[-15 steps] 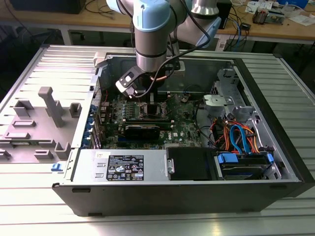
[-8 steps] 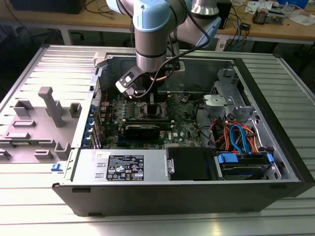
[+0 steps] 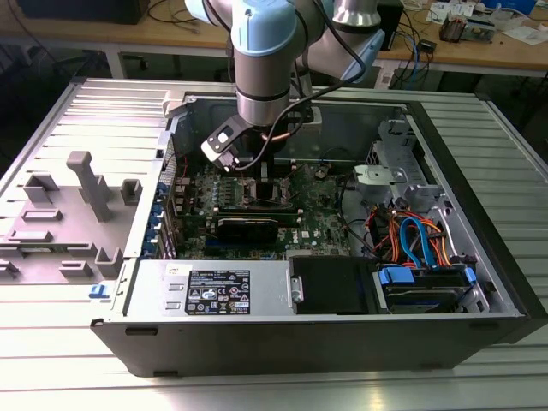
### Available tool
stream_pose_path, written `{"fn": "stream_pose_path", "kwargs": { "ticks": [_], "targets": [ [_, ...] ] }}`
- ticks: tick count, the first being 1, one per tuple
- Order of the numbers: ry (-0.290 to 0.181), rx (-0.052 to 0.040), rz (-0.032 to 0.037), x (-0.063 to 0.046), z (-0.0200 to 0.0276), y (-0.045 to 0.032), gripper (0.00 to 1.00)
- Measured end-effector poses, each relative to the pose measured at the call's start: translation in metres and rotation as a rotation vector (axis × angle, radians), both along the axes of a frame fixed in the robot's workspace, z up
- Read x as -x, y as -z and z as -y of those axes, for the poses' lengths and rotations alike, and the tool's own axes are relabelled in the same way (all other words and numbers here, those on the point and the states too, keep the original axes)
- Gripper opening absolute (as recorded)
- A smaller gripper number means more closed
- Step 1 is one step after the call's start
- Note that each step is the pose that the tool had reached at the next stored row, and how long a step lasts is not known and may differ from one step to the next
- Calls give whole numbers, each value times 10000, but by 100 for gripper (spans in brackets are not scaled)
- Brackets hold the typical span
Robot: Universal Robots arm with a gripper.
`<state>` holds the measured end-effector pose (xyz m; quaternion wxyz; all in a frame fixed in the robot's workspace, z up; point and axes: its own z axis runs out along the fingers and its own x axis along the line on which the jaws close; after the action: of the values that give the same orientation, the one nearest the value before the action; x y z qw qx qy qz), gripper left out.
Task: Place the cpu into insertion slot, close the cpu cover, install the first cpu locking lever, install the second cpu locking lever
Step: 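Place the cpu into insertion slot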
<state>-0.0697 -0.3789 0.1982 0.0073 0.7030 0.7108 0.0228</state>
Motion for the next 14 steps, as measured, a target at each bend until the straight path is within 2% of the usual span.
{"fn": "stream_pose_path", "kwargs": {
  "ticks": [14],
  "targets": [
    [39,-8,-1,-3,1,-1,55]
  ]
}}
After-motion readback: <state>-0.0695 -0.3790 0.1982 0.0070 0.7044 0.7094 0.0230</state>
